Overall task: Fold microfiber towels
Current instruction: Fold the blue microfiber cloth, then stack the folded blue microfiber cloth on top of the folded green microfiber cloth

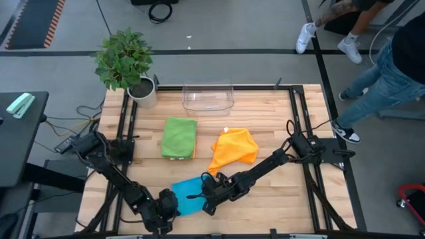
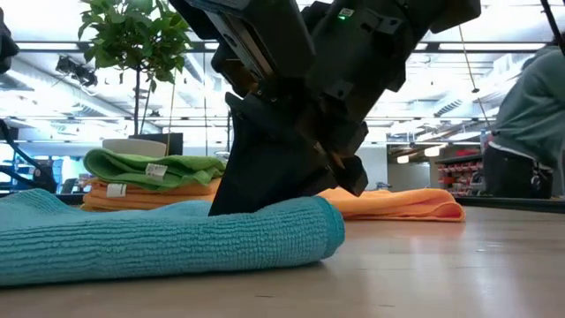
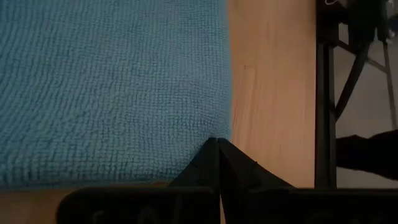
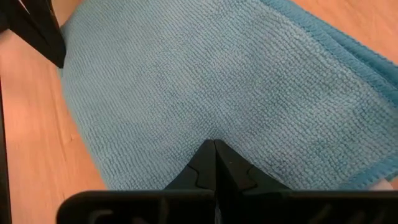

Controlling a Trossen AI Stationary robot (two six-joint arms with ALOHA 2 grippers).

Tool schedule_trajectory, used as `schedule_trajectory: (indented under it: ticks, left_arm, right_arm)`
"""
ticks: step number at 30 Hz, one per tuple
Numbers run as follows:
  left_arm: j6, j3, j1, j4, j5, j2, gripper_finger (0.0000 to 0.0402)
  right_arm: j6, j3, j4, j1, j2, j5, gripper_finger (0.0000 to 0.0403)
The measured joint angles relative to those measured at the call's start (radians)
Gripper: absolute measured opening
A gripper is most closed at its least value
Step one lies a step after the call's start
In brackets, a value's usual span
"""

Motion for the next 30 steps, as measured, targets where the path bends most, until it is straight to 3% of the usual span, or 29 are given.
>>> schedule_trajectory:
  ticks: [4, 11, 15, 19, 24, 30]
  left_arm:
    - [0.023, -0.004, 0.001, 0.001, 0.015, -0.023, 0.0002]
    - [0.128, -0.006, -0.001, -0.035, 0.015, -0.205, 0.0009]
    - [0.345, -0.005, -0.016, -0.002, -0.026, -0.284, 0.0009]
    - [0.605, -0.007, -0.044, 0.010, -0.025, -0.278, 0.0015]
    - [0.728, -0.006, -0.037, 0.026, -0.026, -0.241, 0.0074]
    - [0.813, -0.005, 0.003, 0.039, 0.021, -0.159, 0.0191]
  right_arm:
    - [-0.004, 0.002, -0.006, 0.000, -0.006, 0.000, 0.0003]
    - [-0.050, 0.002, -0.063, 0.000, -0.130, 0.011, 0.0003]
    - [-0.227, 0.003, -0.073, 0.040, -0.173, 0.013, 0.0010]
    - [-0.450, 0.003, -0.064, 0.103, -0.171, 0.008, 0.0050]
    - [-0.601, 0.003, -0.063, 0.168, -0.130, 0.058, 0.0126]
    - [-0.705, 0.003, -0.051, 0.194, -0.110, 0.178, 0.0183]
